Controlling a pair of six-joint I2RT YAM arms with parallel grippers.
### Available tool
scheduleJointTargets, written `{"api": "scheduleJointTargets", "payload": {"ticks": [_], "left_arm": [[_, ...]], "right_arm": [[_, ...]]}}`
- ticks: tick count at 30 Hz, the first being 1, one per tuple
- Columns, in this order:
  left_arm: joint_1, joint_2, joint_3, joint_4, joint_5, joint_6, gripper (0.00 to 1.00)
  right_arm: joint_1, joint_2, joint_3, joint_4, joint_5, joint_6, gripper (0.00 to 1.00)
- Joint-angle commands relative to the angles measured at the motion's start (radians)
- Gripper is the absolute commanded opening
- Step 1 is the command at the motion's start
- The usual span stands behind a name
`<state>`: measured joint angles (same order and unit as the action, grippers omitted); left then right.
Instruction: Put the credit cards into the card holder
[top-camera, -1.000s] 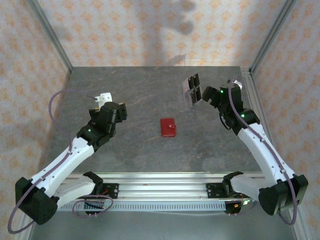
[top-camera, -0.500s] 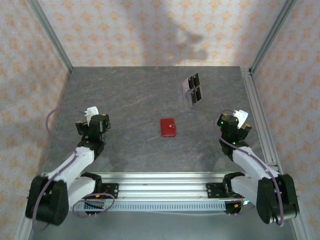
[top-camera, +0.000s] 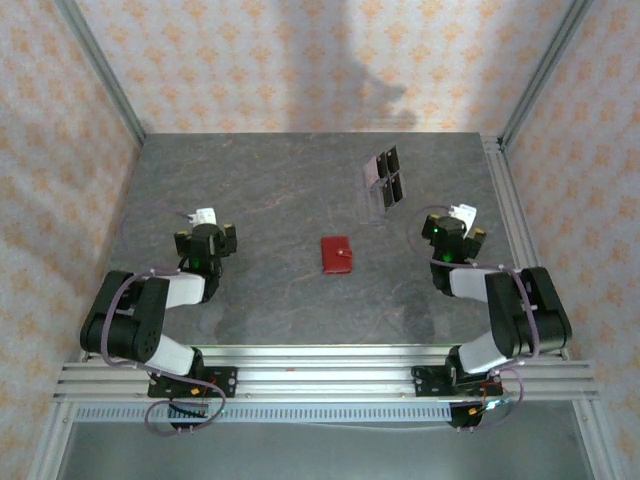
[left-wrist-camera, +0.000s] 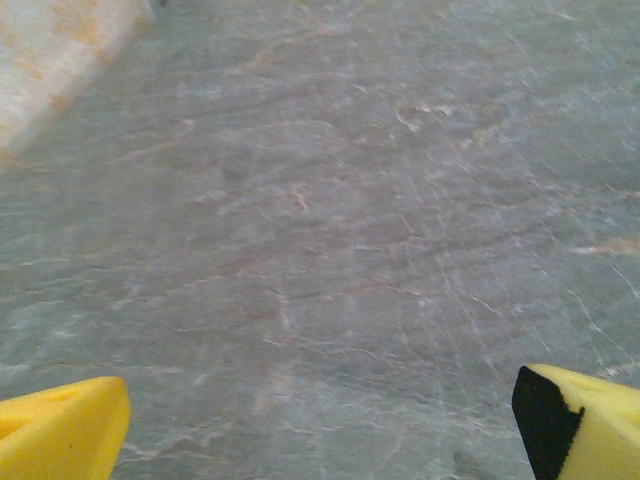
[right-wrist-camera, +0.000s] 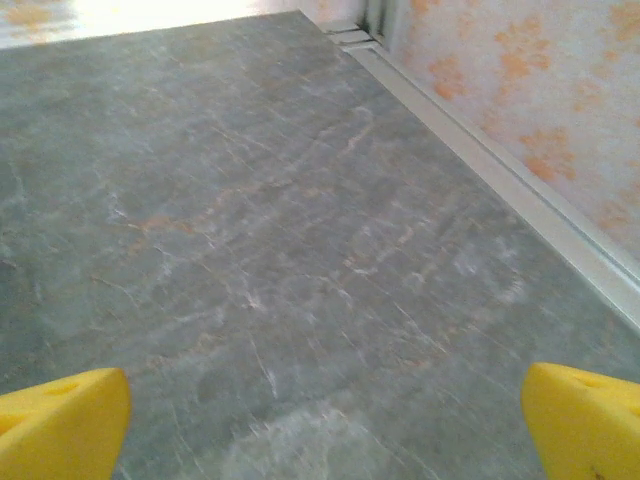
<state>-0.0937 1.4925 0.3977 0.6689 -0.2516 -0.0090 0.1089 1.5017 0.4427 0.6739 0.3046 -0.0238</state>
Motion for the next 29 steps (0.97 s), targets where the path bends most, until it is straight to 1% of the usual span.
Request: {"api": "scheduleJointTargets", "payload": {"ticks": [1, 2, 4, 6, 8, 10, 12, 14, 15, 17, 20, 29], "left_arm": [[0.028, 0.003, 0.024, 0.082, 0.078, 0.010, 1.00], [0.032, 0.004, 0.025, 0.080, 0.087, 0.009, 1.00], [0.034, 0.005, 0.026, 0.079, 0.091, 0.009, 1.00], [0.040, 0.006, 0.031, 0.072, 0.101, 0.008, 1.00], [0.040, 0.006, 0.031, 0.070, 0.103, 0.007, 1.00], [0.041, 0.005, 0.030, 0.072, 0.104, 0.006, 1.00], [0.040, 0.005, 0.029, 0.076, 0.104, 0.009, 1.00], [0.040, 0.004, 0.029, 0.074, 0.104, 0.009, 1.00], [0.040, 0.005, 0.029, 0.074, 0.104, 0.008, 1.00], [0.040, 0.005, 0.029, 0.074, 0.103, 0.008, 1.00], [0.041, 0.005, 0.029, 0.074, 0.103, 0.008, 1.00], [0.040, 0.004, 0.026, 0.079, 0.104, 0.009, 1.00]], "right_arm": [[-0.069, 0.043, -0.057, 0.195, -0.180, -0.003, 0.99], [-0.070, 0.075, -0.075, 0.304, -0.182, -0.007, 0.99], [-0.075, 0.034, -0.026, 0.130, -0.209, -0.002, 0.99], [-0.077, 0.068, -0.050, 0.239, -0.209, -0.007, 0.99], [-0.077, 0.040, -0.044, 0.175, -0.206, -0.007, 0.99], [-0.075, 0.052, -0.079, 0.270, -0.164, 0.006, 0.99], [-0.075, 0.040, -0.089, 0.272, -0.125, 0.022, 0.99], [-0.065, 0.048, -0.117, 0.333, -0.090, 0.018, 0.99], [-0.064, 0.047, -0.126, 0.351, -0.096, 0.018, 0.99], [-0.065, 0.051, -0.115, 0.341, -0.113, 0.011, 0.99], [-0.067, 0.058, -0.055, 0.231, -0.110, 0.018, 0.99], [-0.067, 0.049, -0.074, 0.258, -0.120, 0.012, 0.99]]}}
